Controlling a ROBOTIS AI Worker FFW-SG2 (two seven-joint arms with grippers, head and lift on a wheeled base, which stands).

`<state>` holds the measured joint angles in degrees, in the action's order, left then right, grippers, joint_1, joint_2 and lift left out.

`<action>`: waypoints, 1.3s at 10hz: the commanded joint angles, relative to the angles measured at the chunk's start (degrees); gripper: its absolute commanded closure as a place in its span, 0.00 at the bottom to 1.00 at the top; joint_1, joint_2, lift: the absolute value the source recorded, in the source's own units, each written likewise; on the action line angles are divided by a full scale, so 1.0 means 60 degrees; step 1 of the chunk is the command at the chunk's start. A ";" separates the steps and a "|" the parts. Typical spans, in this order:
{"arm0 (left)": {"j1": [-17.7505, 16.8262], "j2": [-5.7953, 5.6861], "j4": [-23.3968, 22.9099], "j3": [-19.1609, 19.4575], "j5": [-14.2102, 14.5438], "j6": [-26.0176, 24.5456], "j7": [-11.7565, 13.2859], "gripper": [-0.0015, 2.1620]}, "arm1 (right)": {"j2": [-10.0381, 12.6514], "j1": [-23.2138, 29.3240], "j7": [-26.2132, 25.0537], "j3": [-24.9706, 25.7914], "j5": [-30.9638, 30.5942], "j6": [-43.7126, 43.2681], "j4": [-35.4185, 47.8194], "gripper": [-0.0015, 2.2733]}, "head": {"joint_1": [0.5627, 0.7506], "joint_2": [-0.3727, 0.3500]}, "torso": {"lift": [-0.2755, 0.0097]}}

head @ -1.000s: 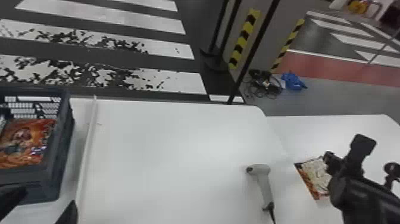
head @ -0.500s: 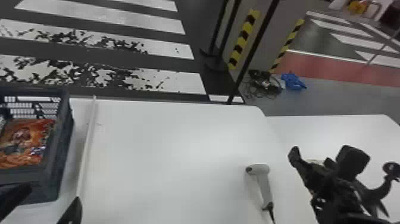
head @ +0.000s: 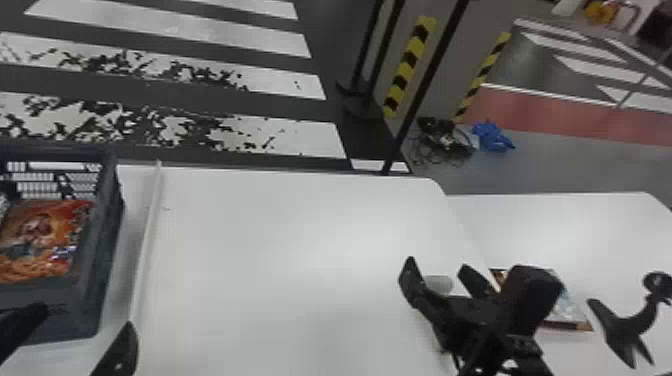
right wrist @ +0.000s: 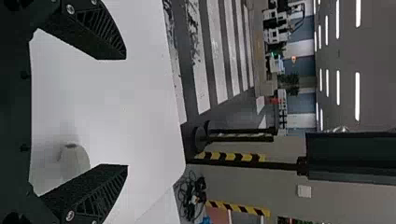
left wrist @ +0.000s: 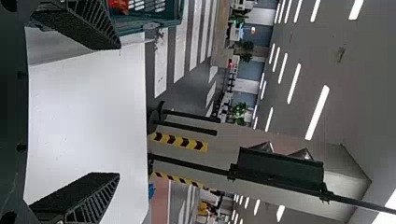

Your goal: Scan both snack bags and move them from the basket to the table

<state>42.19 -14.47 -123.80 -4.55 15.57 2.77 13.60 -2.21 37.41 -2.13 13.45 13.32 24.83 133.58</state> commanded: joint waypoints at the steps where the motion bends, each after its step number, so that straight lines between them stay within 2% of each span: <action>1: 0.0058 0.0009 -0.0387 -0.0047 -0.0047 -0.0396 -0.0171 0.01 | 0.0119 0.0474 0.0149 -0.1202 -0.1048 -0.0922 0.0091 0.05 | 0.70 0.09 | 0.62; 2: 0.0088 -0.0005 -0.0680 -0.0061 -0.0120 -0.0777 -0.0362 0.01 | 0.0119 0.0899 0.0120 -0.1890 -0.1590 -0.1948 0.0018 0.05 | 0.70 0.17 | 0.62; 3: 0.0146 0.0024 -0.0943 -0.0032 -0.0134 -0.1040 -0.0523 0.01 | 0.0119 0.1206 0.0091 -0.2198 -0.1736 -0.2651 -0.0056 0.05 | 0.70 0.24 | 0.62; 4: 0.0146 0.0039 -0.1163 0.0070 -0.0134 -0.1275 -0.0625 0.01 | 0.0119 0.1323 0.0061 -0.2257 -0.1736 -0.2885 -0.0085 0.05 | 0.70 0.27 | 0.62; 5: 0.0146 0.0039 -0.1529 0.0349 -0.0076 -0.1978 -0.0786 0.01 | 0.0119 0.1382 -0.0012 -0.2227 -0.1736 -0.2914 -0.0085 0.05 | 0.70 0.32 | 0.62; 7: 0.0029 0.0127 -0.2320 0.1228 0.0378 -0.3472 -0.0874 0.01 | 0.0075 0.1397 -0.0012 -0.2183 -0.1736 -0.2856 -0.0085 0.05 | 0.70 0.36 | 0.62; 8: -0.0264 0.0156 -0.2452 0.1477 0.0495 -0.3970 -0.1358 0.01 | 0.0031 0.1367 -0.0012 -0.2183 -0.1736 -0.2797 -0.0085 0.05 | 0.70 0.39 | 0.62; 9: -0.0762 0.0141 -0.2467 0.1814 0.0832 -0.4732 -0.1416 0.03 | -0.0027 0.1353 -0.0012 -0.2183 -0.1765 -0.2739 -0.0129 0.05 | 0.70 0.44 | 0.62; 10: -0.1392 0.0068 -0.2467 0.2048 0.1081 -0.5962 -0.1431 0.03 | -0.0086 0.1353 -0.0012 -0.2198 -0.1927 -0.2680 -0.0114 0.05 | 0.70 0.46 | 0.62; 12: -0.2388 0.0068 -0.2174 0.2136 0.1169 -0.6343 -0.2002 0.03 | -0.0145 0.1294 -0.0012 -0.2198 -0.2044 -0.2534 -0.0158 0.05 | 0.70 0.51 | 0.62; 13: -0.2959 0.0068 -0.1764 0.2150 0.1286 -0.6607 -0.2061 0.03 | -0.0159 0.1309 -0.0012 -0.2198 -0.2088 -0.2534 -0.0261 0.05 | 0.70 0.53 | 0.62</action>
<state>26.24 -14.06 -135.60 8.27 22.98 -36.04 1.19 -3.09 45.24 -2.20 0.26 0.93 9.60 132.29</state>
